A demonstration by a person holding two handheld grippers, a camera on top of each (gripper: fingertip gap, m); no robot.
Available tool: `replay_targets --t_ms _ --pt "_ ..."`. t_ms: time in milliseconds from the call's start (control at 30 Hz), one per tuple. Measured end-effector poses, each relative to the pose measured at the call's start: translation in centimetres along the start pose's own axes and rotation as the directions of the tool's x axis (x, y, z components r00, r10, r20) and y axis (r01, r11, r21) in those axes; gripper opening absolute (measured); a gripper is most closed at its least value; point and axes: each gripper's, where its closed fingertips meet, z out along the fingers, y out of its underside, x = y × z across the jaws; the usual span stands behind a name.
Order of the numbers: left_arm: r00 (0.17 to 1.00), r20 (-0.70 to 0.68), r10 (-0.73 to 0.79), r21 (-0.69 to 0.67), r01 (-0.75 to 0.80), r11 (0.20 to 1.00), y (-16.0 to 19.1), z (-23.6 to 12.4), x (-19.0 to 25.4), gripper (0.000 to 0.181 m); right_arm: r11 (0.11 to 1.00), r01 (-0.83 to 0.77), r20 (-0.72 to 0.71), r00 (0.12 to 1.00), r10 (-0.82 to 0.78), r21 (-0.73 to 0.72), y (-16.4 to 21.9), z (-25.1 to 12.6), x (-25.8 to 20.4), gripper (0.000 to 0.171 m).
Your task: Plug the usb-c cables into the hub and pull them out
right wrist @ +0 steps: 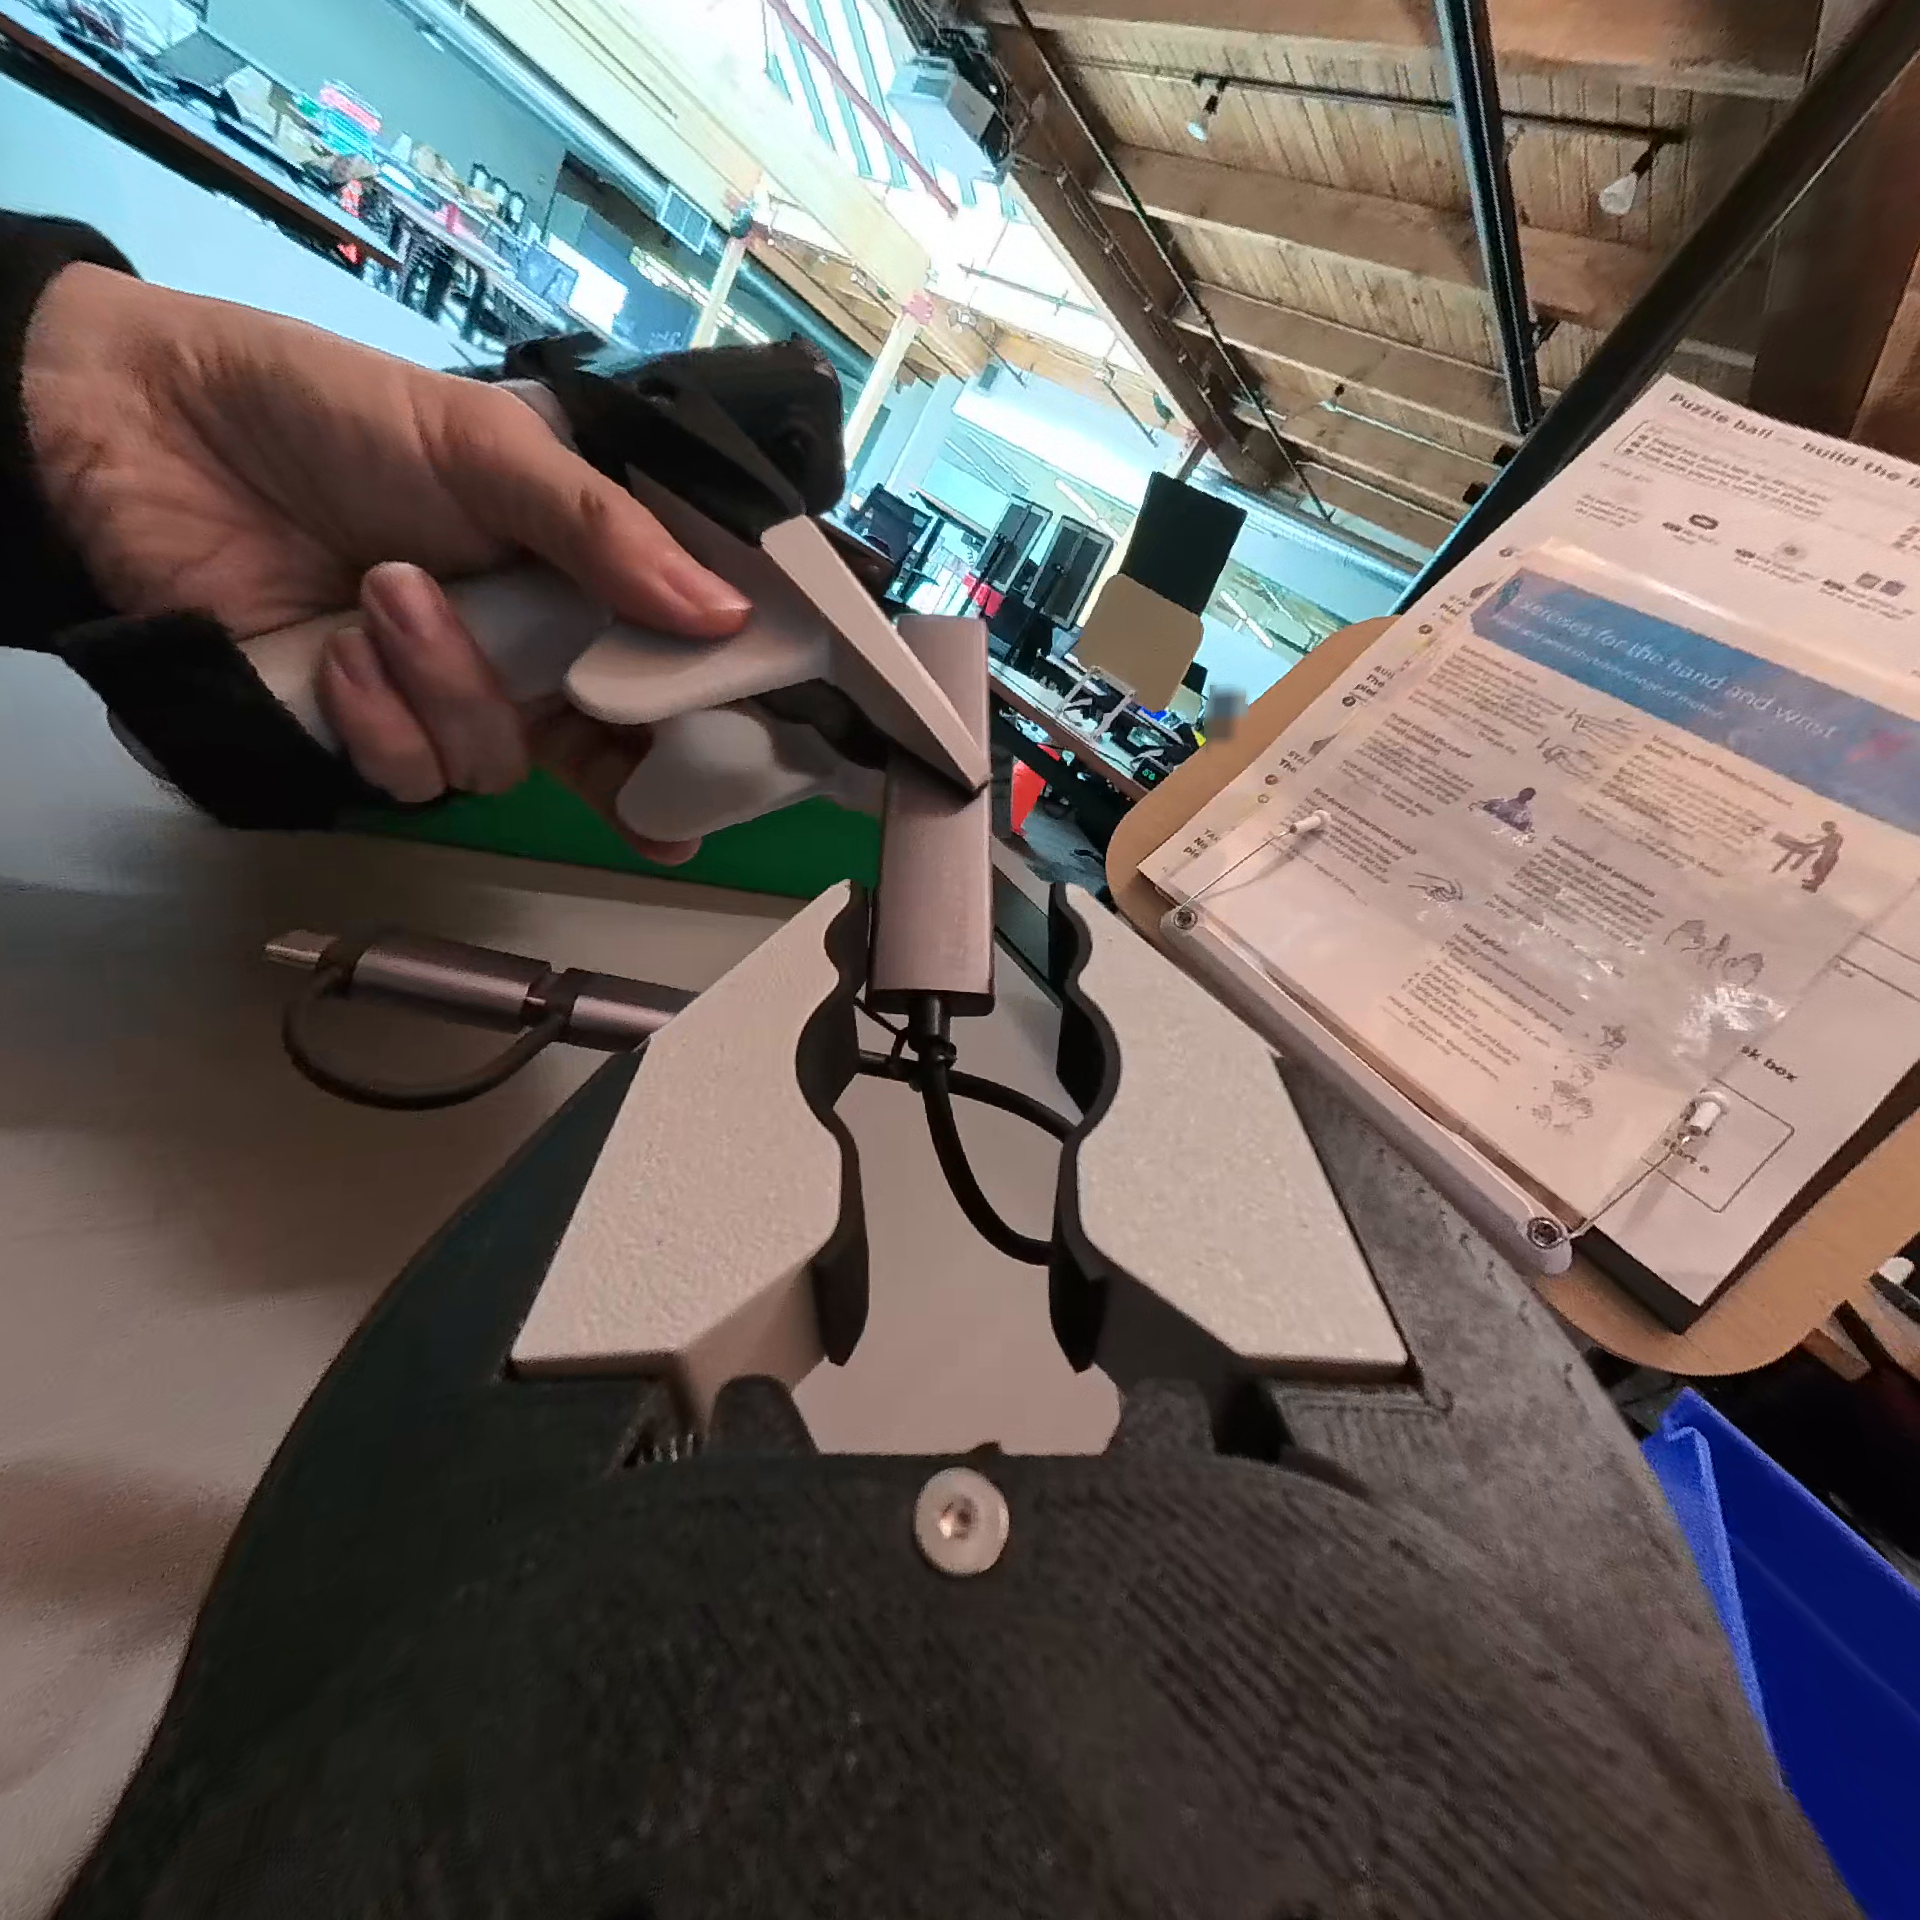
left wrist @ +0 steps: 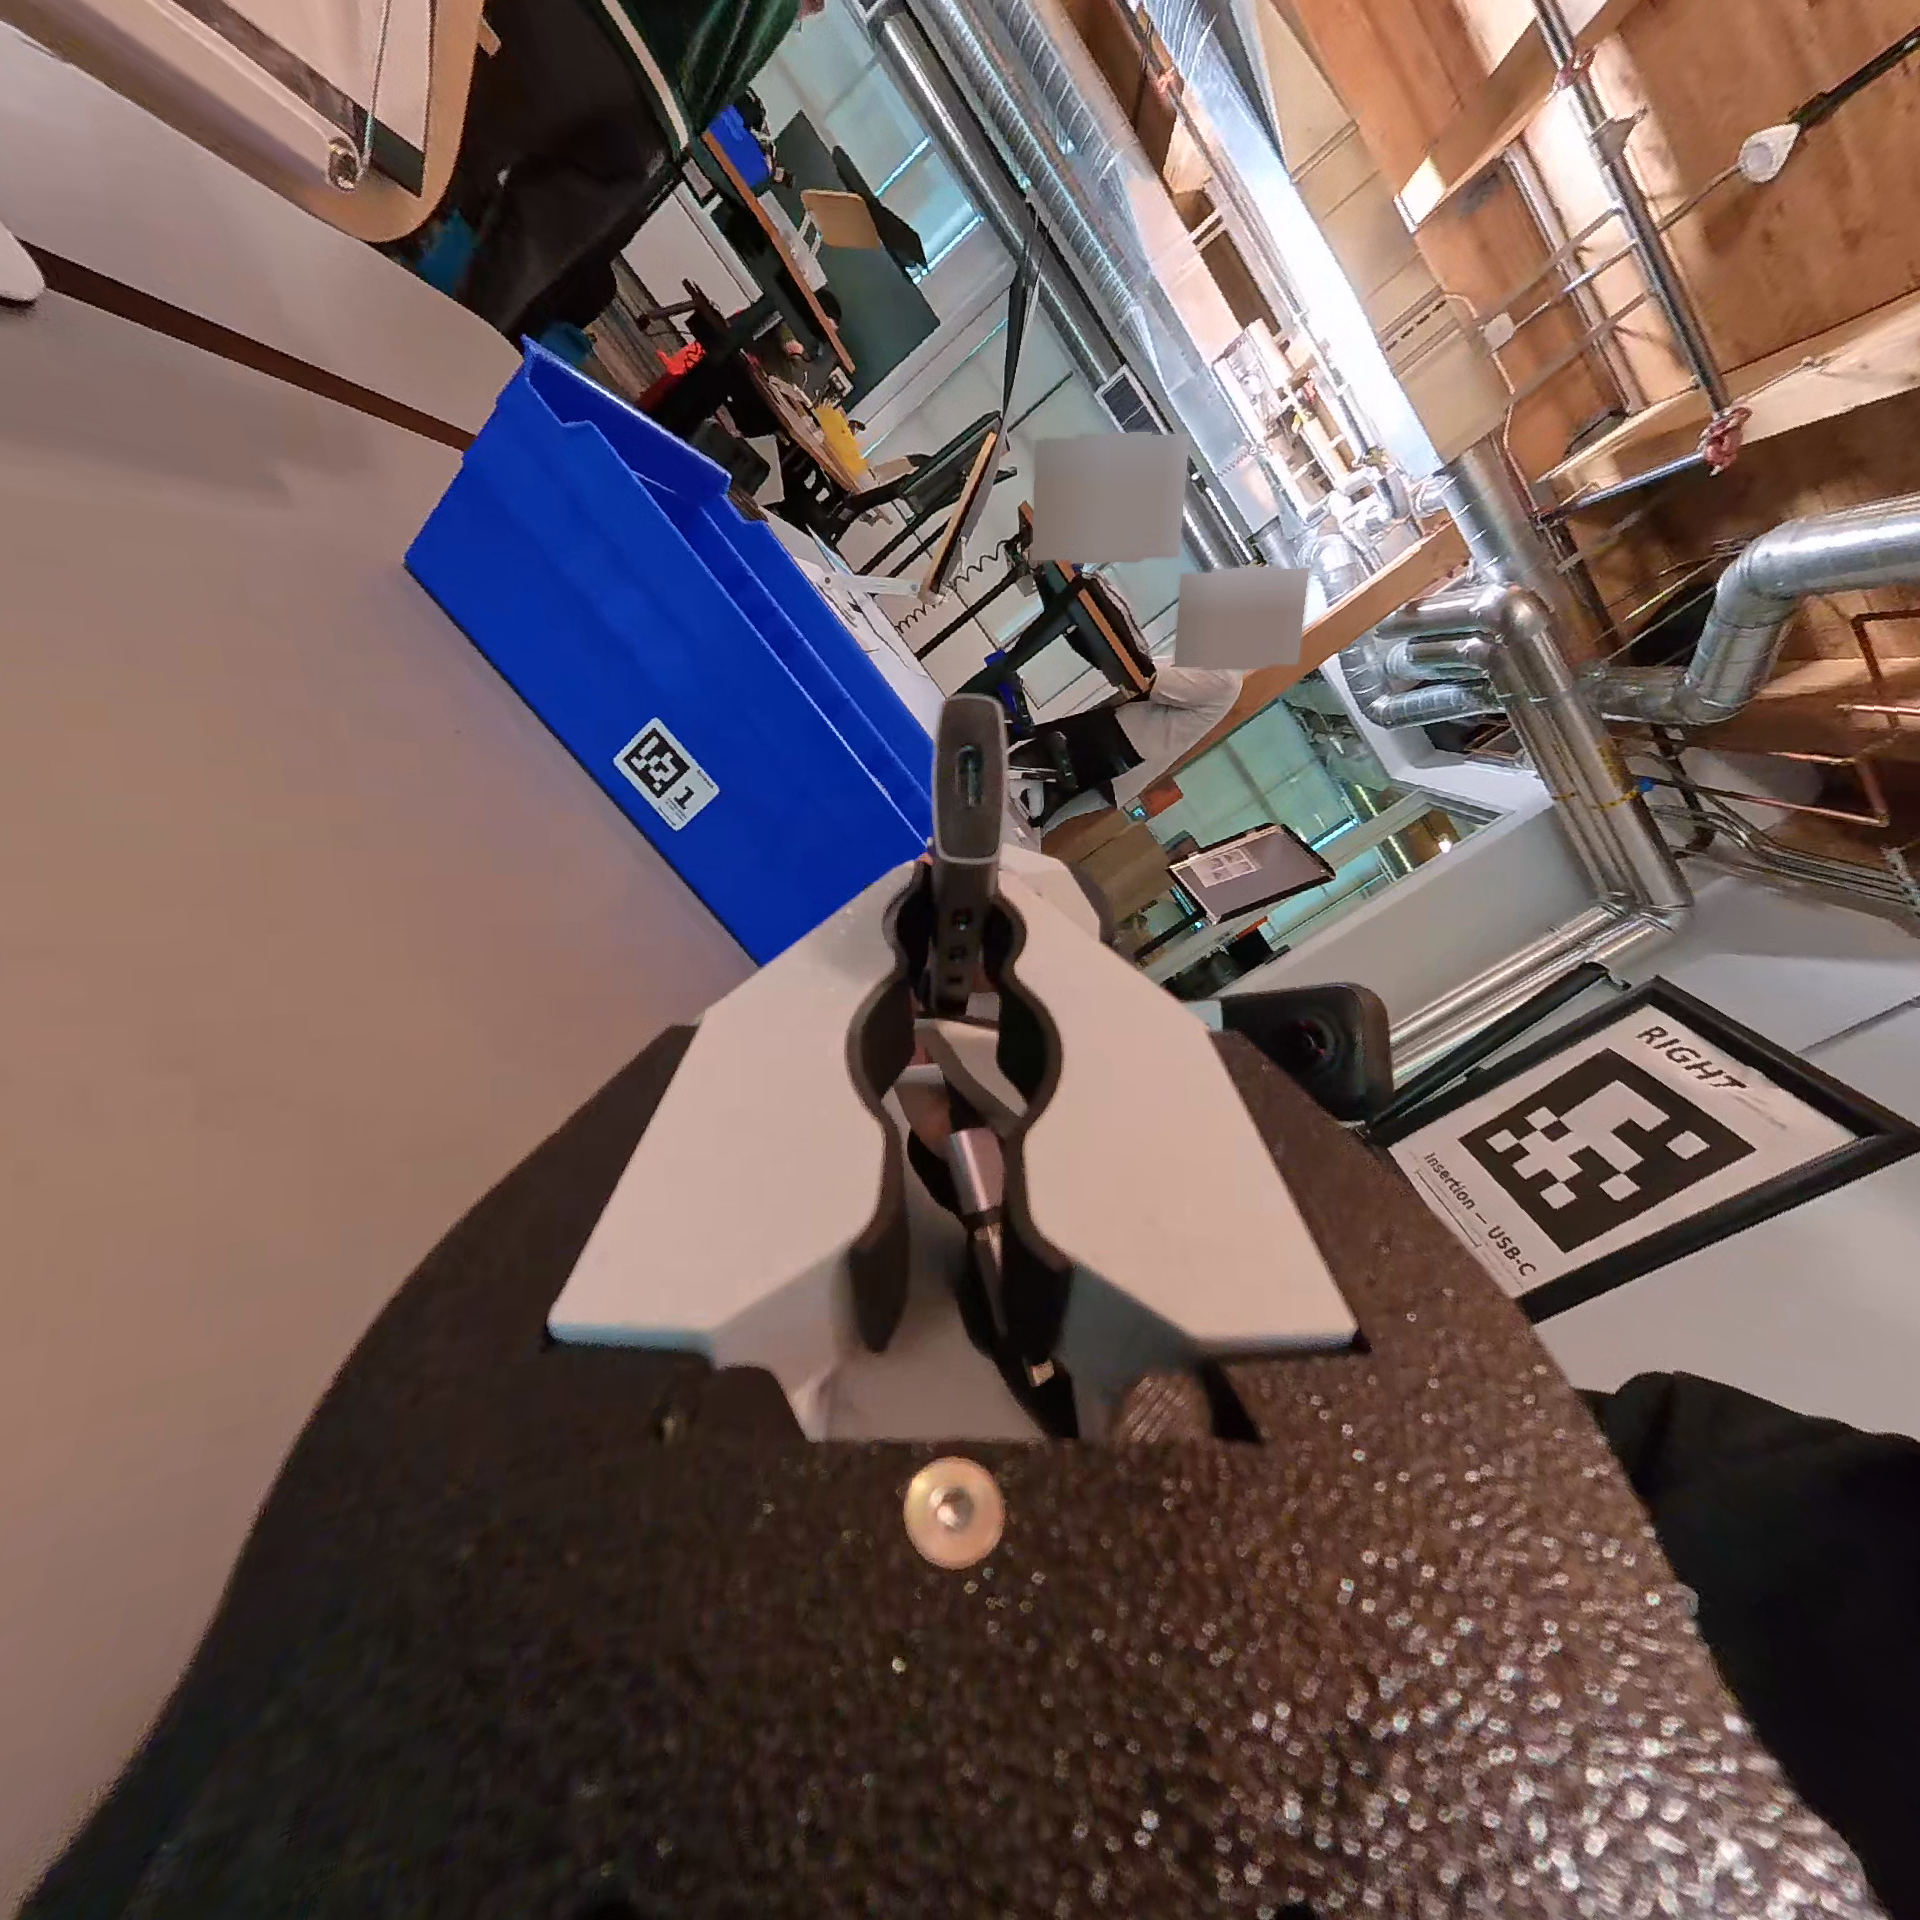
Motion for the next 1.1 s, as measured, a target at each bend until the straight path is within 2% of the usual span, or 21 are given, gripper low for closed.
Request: replay_targets --t_ms 100,233,433,467,533,633,700,767,833,900,1000,1100 --pt "1.0 0.004 -0.001 -0.007 0.001 1.0 0.1 0.2 -0.1 0.006 0.999 0.043 0.01 0.999 -0.043 -0.001 0.0 0.1 -0.4 0.028" --pt "1.0 0.009 -0.004 -0.006 0.004 1.0 0.1 0.3 -0.1 0.007 1.0 -0.009 0.023 1.0 0.009 0.002 0.2 0.3 -0.5 0.022" --pt "0.995 0.085 0.054 -0.007 -0.053 0.999 -0.3 0.4 -0.6 0.007 0.973 -0.224 0.058 0.972 0.227 -0.05 0.7 0.6 -0.5 0.022" --pt "0.988 0.118 0.103 -0.014 -0.102 0.995 -0.5 0.2 -0.6 0.009 0.963 -0.265 0.041 0.963 0.267 -0.051 0.9 0.6 -0.1 0.022" --pt "0.946 0.228 0.232 -0.014 -0.235 0.972 -1.8 -0.9 -0.6 0.032 0.951 -0.303 -0.002 0.953 0.303 -0.06 1.4 0.2 0.9 0.022" --pt "0.783 0.417 0.462 -0.055 -0.485 0.873 -4.7 -4.1 0.3 0.033 0.938 -0.332 -0.107 0.941 0.322 -0.102 2.5 -0.4 2.6 0.022" --pt "0.598 0.55 0.583 -0.135 -0.625 0.769 -7.2 -7.4 0.9 0.03 0.928 -0.341 -0.166 0.934 0.316 -0.148 3.6 -0.5 3.2 0.022" --pt "0.374 0.657 0.654 -0.299 -0.668 0.682 -9.3 -11.7 0.5 0.026 0.918 -0.342 -0.197 0.932 0.304 -0.2 4.7 -0.5 3.4 0.022" --pt "0.219 0.689 0.691 -0.464 -0.598 0.653 -10.4 -16.0 -0.4 0.026 0.912 -0.343 -0.209 0.931 0.3 -0.222 5.1 -0.5 3.5 0.022" --pt "0.152 0.691 0.707 -0.568 -0.491 0.661 -10.6 -19.4 -1.6 0.024 0.91 -0.354 -0.201 0.928 0.313 -0.216 5.0 -0.3 3.4 0.022" --pt "0.175 0.711 0.681 -0.652 -0.196 0.732 -8.3 -24.1 -5.4 0.028 0.905 -0.37 -0.203 0.922 0.33 -0.208 5.0 -0.2 3.4 0.022" --pt "0.232 0.743 0.628 -0.653 0.046 0.756 -5.1 -27.5 -8.9 0.029 0.907 -0.362 -0.202 0.925 0.322 -0.214 5.1 -0.4 3.4 0.022"
